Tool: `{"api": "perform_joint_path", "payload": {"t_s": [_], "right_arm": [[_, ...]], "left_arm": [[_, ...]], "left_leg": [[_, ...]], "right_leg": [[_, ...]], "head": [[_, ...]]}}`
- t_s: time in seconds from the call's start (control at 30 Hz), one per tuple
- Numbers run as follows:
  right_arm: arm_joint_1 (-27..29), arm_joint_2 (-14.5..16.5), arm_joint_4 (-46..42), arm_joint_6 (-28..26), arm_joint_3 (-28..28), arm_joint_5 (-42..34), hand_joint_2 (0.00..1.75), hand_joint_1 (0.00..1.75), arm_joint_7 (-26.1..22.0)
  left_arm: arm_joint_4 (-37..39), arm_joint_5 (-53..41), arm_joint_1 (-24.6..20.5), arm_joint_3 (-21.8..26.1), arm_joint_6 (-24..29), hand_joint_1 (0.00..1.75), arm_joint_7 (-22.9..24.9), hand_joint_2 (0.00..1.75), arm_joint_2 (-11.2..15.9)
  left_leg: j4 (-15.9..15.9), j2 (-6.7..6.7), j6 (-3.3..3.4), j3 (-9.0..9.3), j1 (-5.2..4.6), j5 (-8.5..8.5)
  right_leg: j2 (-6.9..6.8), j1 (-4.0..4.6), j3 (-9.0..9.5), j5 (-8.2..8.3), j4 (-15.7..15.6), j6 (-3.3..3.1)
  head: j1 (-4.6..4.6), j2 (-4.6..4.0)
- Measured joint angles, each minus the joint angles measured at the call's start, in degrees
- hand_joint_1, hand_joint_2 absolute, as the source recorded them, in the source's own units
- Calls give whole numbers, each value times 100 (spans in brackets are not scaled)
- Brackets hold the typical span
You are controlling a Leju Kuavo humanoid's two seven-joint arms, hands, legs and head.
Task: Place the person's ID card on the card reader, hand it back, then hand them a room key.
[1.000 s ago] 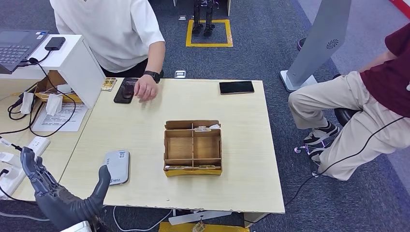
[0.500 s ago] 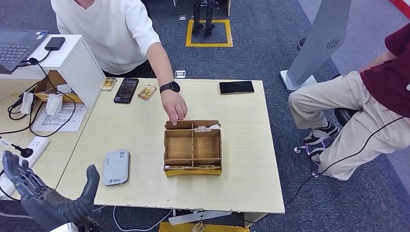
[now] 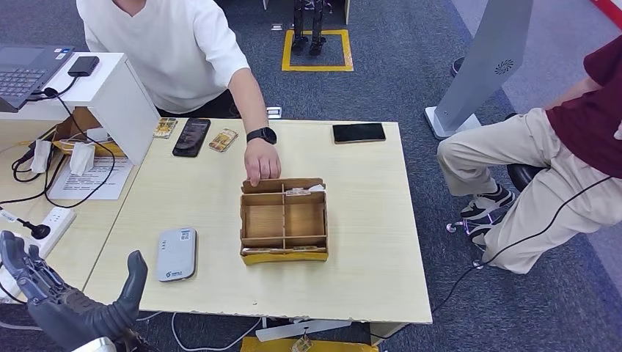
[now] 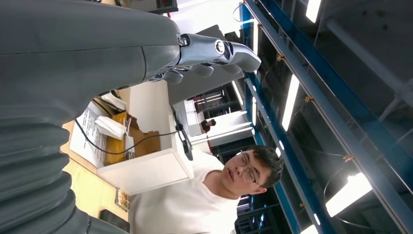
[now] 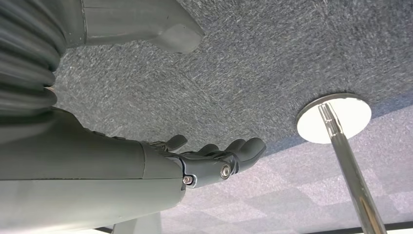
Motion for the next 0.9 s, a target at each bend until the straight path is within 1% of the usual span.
{"api": "perform_joint_path", "payload": {"t_s": [0.9], "right_arm": [[2, 0, -2, 0, -2, 42, 175, 0, 63]], "left_arm": [[0, -16, 4, 2, 0, 0, 1, 175, -2]], "left_leg": [[0, 0, 0, -1, 0, 0]], "right_leg": [[0, 0, 0, 0, 0, 0]], "head": [[0, 0]]}}
